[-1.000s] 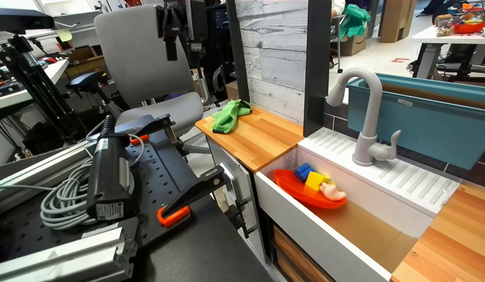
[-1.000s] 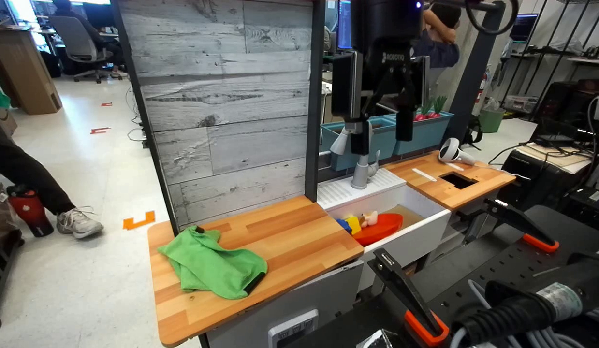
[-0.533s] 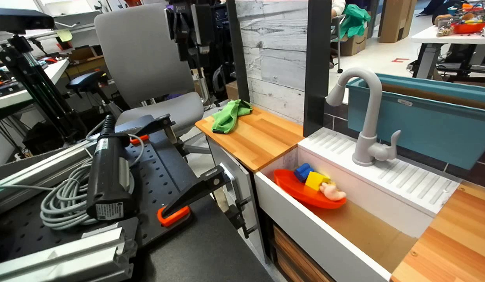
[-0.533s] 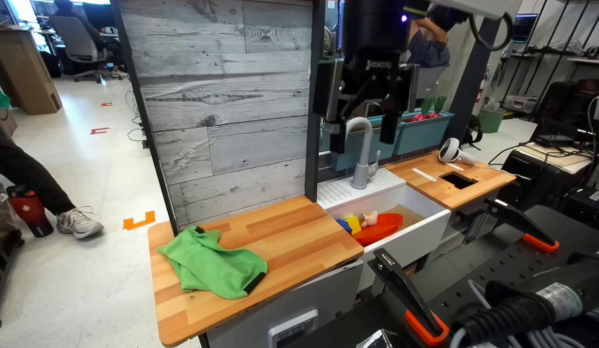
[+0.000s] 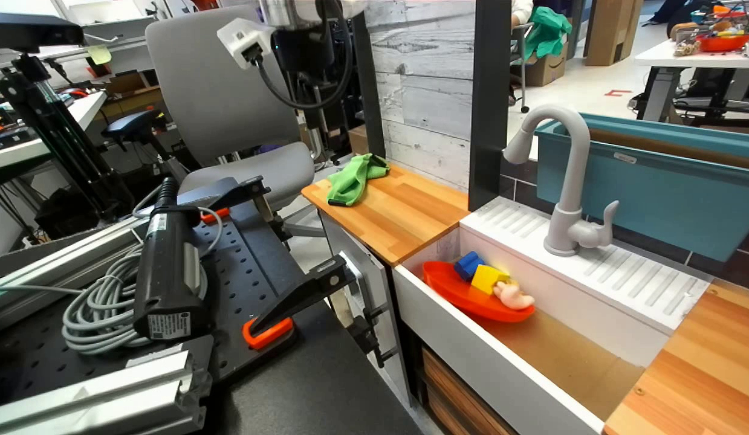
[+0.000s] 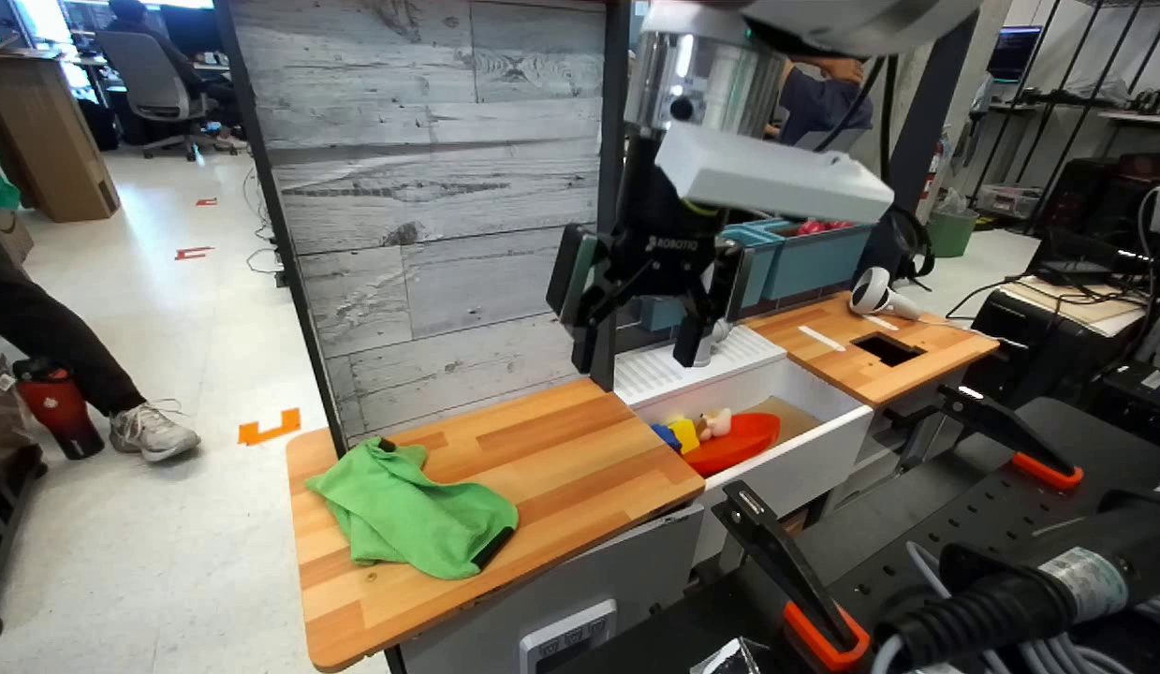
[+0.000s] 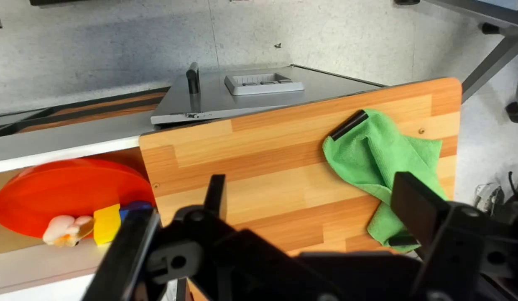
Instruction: Fold the green towel.
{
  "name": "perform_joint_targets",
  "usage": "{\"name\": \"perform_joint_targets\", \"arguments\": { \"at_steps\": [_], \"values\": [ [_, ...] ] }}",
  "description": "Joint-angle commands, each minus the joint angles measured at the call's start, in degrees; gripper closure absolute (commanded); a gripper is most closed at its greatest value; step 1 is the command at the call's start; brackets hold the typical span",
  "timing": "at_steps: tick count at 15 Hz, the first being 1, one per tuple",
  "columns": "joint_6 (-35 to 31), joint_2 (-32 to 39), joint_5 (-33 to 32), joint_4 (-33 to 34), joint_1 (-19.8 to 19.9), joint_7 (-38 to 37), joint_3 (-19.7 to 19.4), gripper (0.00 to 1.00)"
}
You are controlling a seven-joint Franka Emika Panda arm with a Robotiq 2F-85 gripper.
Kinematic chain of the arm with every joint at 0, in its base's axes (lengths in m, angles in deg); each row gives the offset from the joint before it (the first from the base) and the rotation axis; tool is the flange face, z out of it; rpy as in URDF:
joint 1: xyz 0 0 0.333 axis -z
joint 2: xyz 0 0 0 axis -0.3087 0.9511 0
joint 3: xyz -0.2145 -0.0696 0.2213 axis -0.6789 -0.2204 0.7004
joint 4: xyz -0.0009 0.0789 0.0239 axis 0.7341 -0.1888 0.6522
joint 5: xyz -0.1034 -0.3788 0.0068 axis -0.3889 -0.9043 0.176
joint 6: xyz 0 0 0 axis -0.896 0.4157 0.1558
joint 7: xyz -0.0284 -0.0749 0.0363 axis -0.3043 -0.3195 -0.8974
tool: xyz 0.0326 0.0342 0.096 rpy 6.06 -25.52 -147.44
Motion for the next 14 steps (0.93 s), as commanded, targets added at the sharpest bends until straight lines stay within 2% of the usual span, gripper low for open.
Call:
{"name": "perform_joint_targets", "arguments": {
  "at_steps": [1,8,14],
  "values": [
    [-4.61,6.81,0.30,1.82,-0.67,-1.83,0.84,0.00],
    [-9.98,18.48,-0.52,8.50,-2.20,-3.32,0.86,0.00],
    [-9.90,27.84,-0.72,17.06,-4.75,-5.12,0.71,0.00]
  ]
}}
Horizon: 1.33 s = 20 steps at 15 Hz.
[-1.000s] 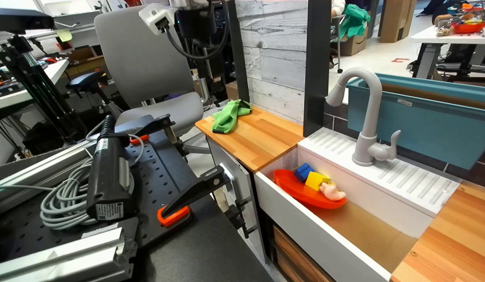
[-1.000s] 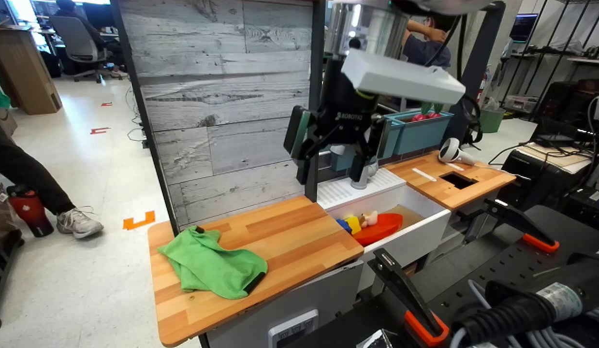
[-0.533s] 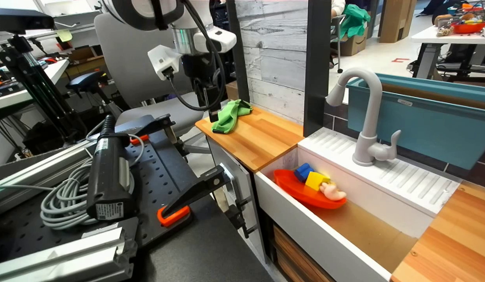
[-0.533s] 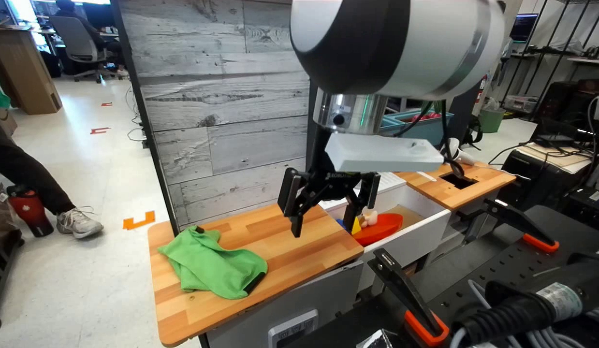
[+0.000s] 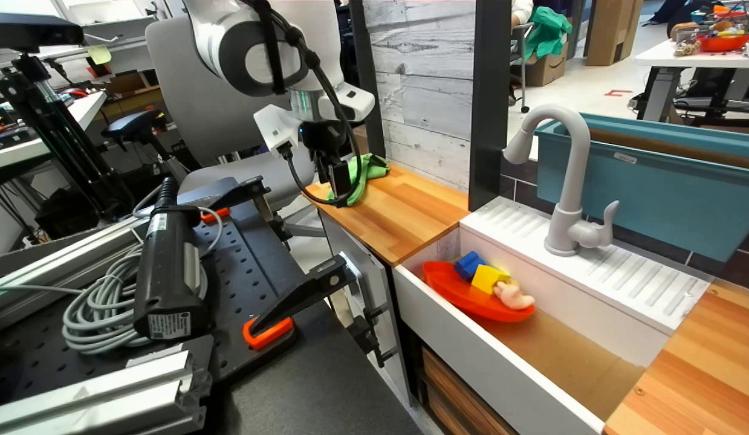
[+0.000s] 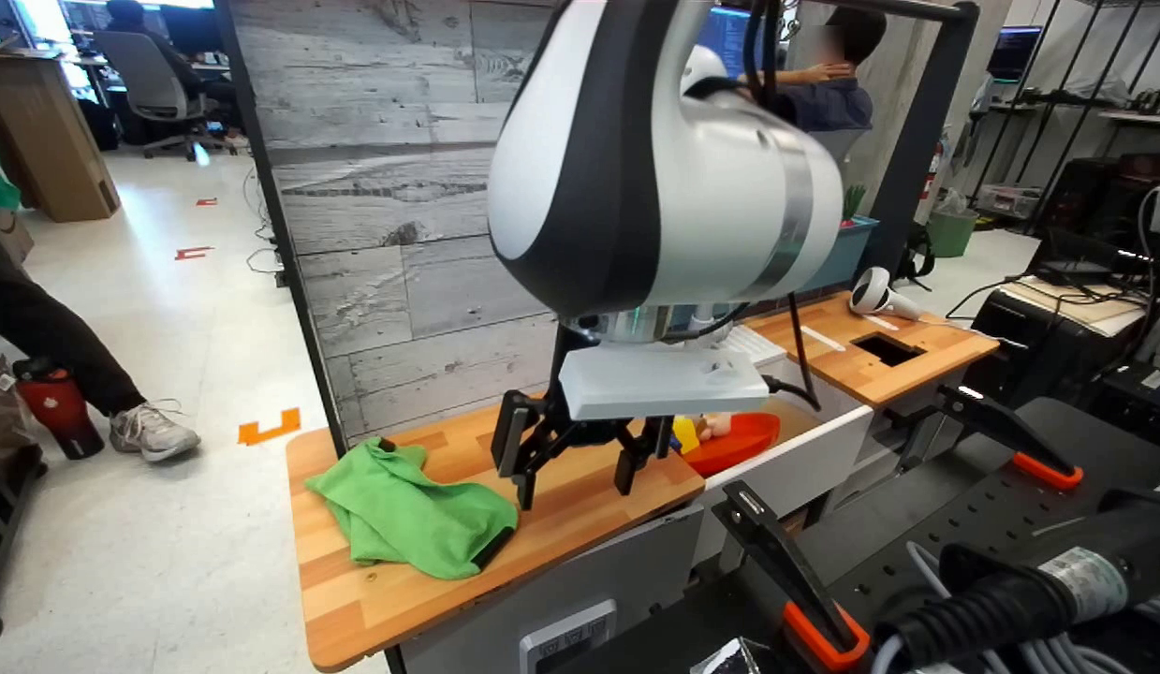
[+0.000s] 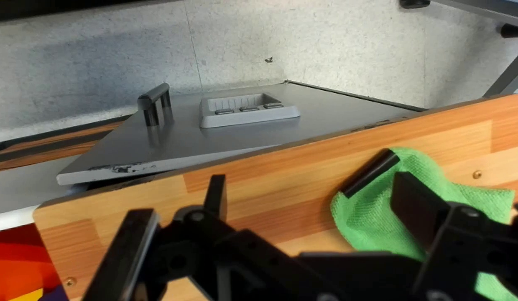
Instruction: Fold the green towel.
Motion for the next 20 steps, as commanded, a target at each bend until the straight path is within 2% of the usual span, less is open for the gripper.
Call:
{"name": "perform_joint_targets", "arguments": {
  "at_steps": [1,12,13,14,20],
  "values": [
    [-1.66,6.04,-0.73,5.75,-1.88,-1.94,-0.01,0.00],
    [-2.88,13.82,-0.55,15.26,-4.41,-3.80,-0.73,0.00],
    [-3.28,14.20,-0.52,15.58,-4.25,-3.71,-0.53,0.16],
    [-3.40,14.47,-0.64,15.89,-4.44,-3.68,-0.70,0.28],
    [-3.29,14.35,-0.65,15.84,-4.04,-3.53,-1.08,0.72]
  ]
}}
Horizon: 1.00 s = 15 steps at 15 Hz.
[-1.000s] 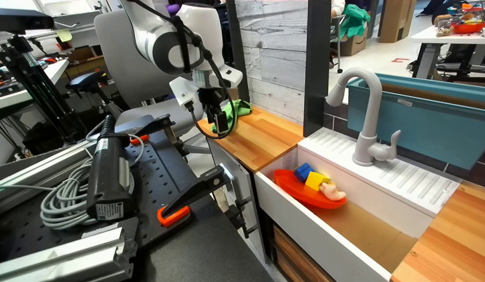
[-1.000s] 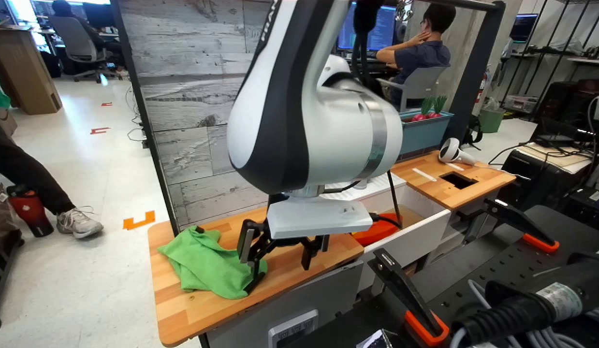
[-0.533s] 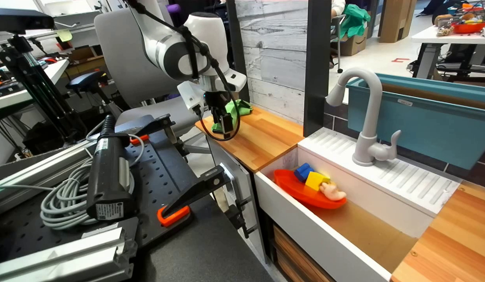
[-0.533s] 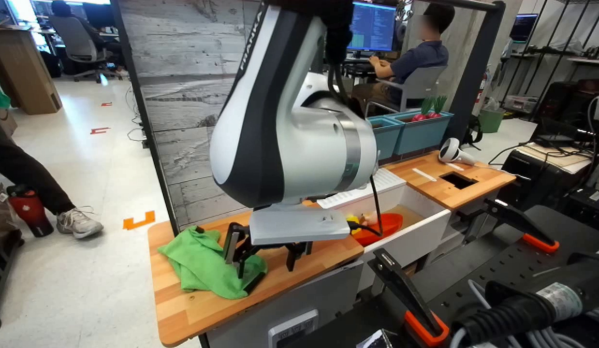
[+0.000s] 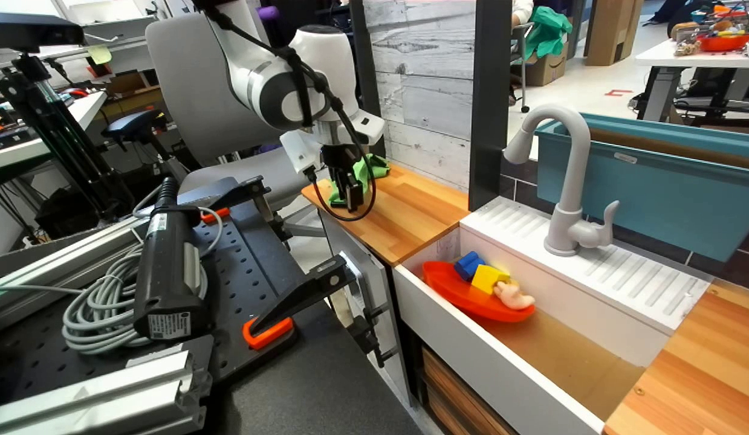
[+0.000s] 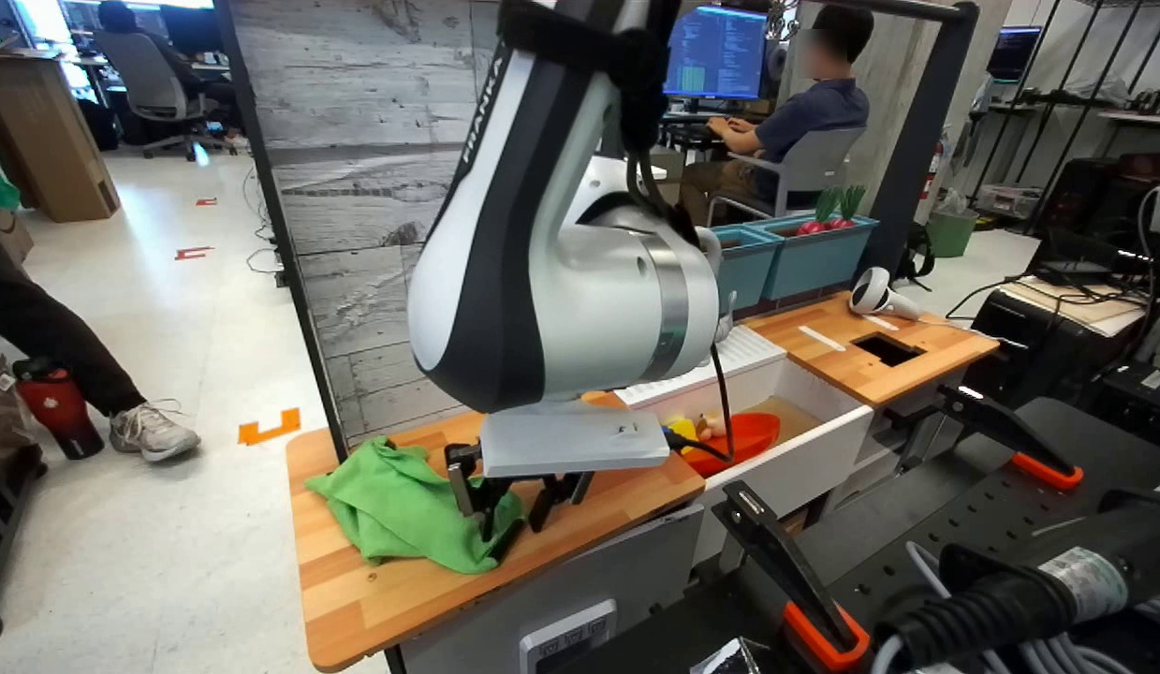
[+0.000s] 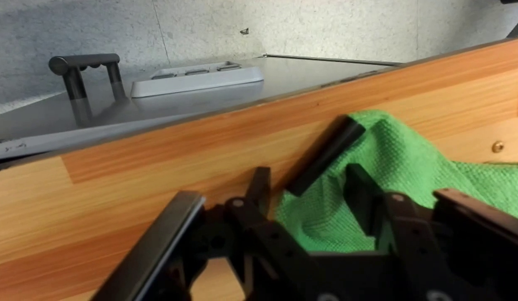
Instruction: Fold the green towel.
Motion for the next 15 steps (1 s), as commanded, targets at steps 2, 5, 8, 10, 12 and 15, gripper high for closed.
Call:
{"name": "perform_joint_targets", "arguments": {
  "at_steps": [2,5,8,10,12,15],
  "values": [
    [-1.49,0.39,-0.52,0.48,0.19,-0.86,-0.35,0.88],
    [-2.85,-1.38,-0.04,-1.50,2.38,-0.02,0.93,1.00],
    [-5.23,-3.48,0.38,-4.47,5.35,0.81,2.68,0.99],
    [-7.44,-5.36,0.51,-7.26,7.87,1.24,4.48,0.99],
    [-9.54,-7.45,0.56,-10.43,11.11,1.67,7.19,0.99],
    [-10.82,-10.85,0.41,-15.39,16.95,2.36,12.21,0.99]
  ]
}}
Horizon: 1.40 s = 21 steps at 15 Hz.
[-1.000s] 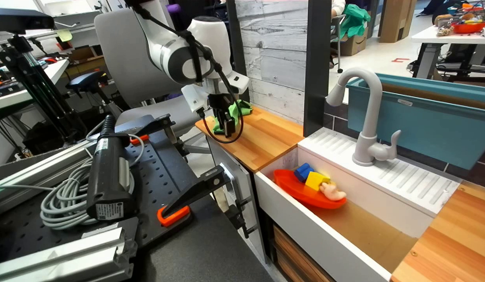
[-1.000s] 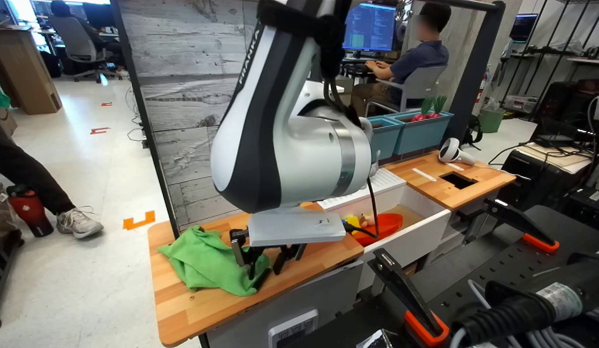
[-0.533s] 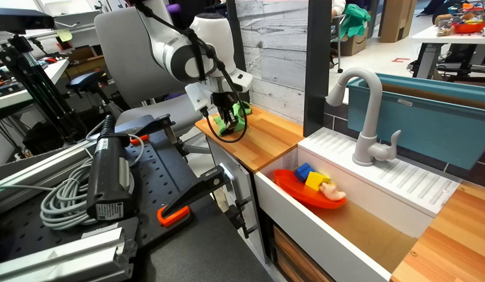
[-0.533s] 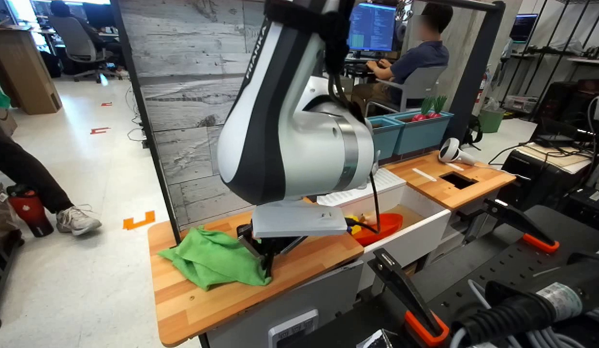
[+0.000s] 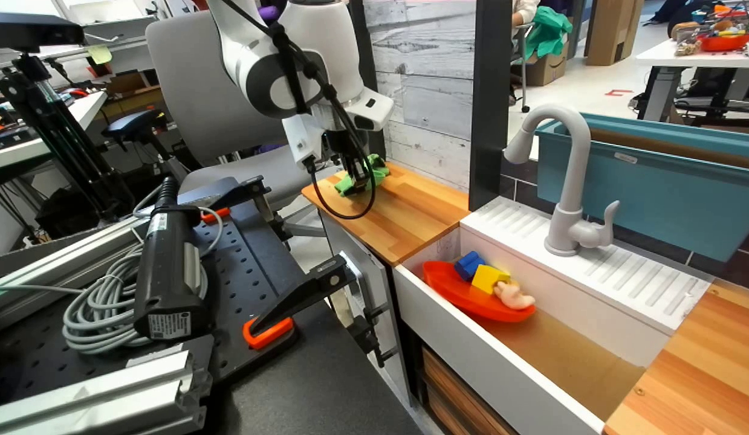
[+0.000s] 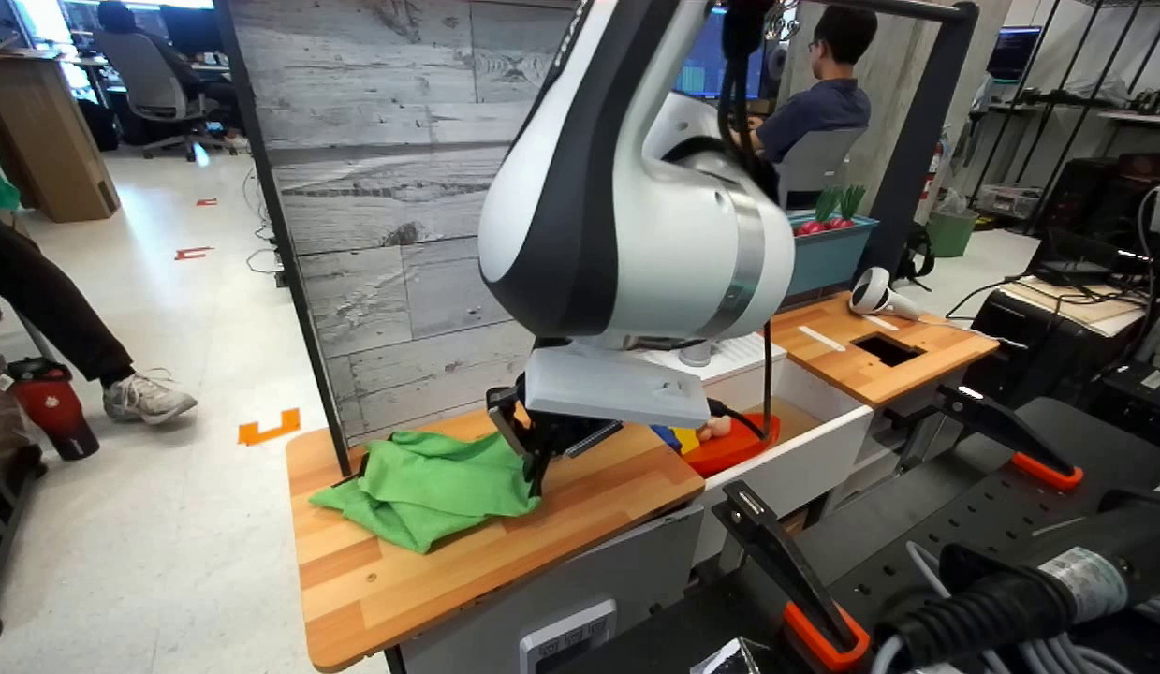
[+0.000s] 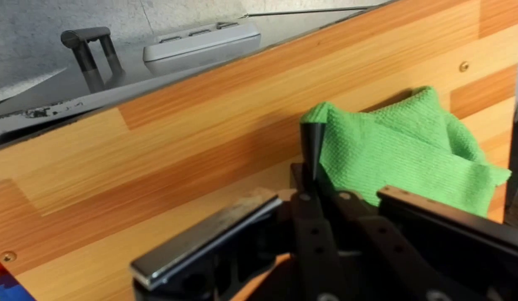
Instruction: Fold the green towel.
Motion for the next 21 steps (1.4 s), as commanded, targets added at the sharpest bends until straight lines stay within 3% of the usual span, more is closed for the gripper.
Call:
{"name": "perform_joint_targets", "arguments": {
  "at_steps": [1,4,7,15,21],
  "values": [
    [-2.44,-5.85,0.37,-8.02,7.49,1.78,6.62,0.99],
    [-2.55,-8.84,0.41,-11.27,10.83,2.01,10.38,0.99],
    [-1.61,-10.99,0.68,-12.41,11.50,1.48,12.60,0.99],
    [-0.46,-11.57,0.68,-8.19,8.53,0.88,15.02,0.99],
    [-0.13,-8.57,0.23,-1.18,5.99,1.32,13.61,0.99]
  ]
}}
